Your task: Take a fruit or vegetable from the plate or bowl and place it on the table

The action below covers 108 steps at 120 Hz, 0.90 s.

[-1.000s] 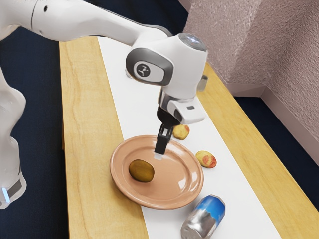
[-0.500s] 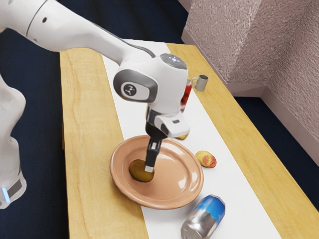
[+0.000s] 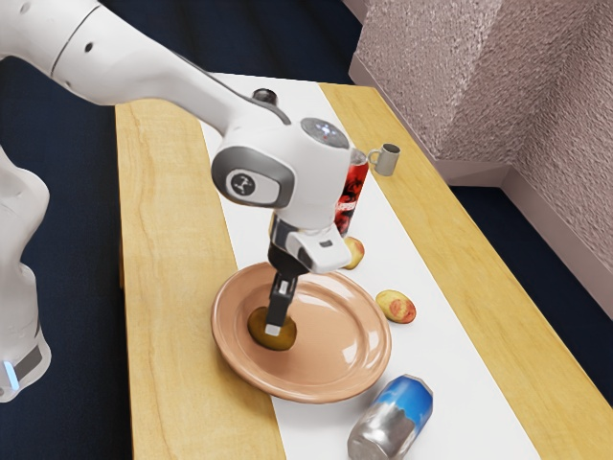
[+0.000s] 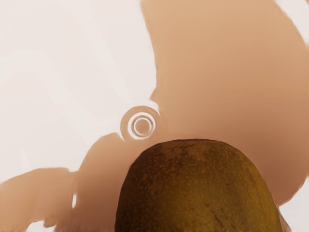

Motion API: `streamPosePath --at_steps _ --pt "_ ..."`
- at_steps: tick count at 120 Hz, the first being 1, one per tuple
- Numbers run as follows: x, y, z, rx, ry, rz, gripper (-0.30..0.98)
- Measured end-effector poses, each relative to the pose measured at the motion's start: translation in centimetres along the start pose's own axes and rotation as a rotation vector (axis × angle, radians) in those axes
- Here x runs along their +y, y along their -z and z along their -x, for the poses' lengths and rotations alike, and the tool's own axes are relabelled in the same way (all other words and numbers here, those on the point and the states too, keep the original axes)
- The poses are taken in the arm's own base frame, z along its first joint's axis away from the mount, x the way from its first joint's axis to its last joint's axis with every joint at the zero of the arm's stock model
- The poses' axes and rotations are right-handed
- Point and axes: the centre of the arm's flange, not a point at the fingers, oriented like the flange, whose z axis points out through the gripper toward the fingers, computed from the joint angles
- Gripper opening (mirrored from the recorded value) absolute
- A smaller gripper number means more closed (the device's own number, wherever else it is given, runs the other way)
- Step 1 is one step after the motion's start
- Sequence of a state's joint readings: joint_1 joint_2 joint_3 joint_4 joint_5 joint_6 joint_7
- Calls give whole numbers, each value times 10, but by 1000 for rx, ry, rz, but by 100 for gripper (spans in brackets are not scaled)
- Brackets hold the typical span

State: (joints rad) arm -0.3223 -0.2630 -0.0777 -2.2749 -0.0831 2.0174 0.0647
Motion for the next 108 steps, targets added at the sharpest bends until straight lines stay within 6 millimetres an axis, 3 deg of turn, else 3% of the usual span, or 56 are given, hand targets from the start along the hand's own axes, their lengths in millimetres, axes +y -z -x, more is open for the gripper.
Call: streamPosePath --at_steps 48,72,82,92,98,103,108 --pt "-2 -24 -7 -34 -1 1 67" --pt "-2 -20 -7 -22 -2 -2 37" --pt "1 6 -10 22 -7 -10 32" --pt "23 66 -29 112 -50 -22 34" --pt "39 104 -52 166 -83 -24 33" --pt "51 130 -89 204 -109 -19 34" --pt "57 141 -126 226 -126 -10 32"
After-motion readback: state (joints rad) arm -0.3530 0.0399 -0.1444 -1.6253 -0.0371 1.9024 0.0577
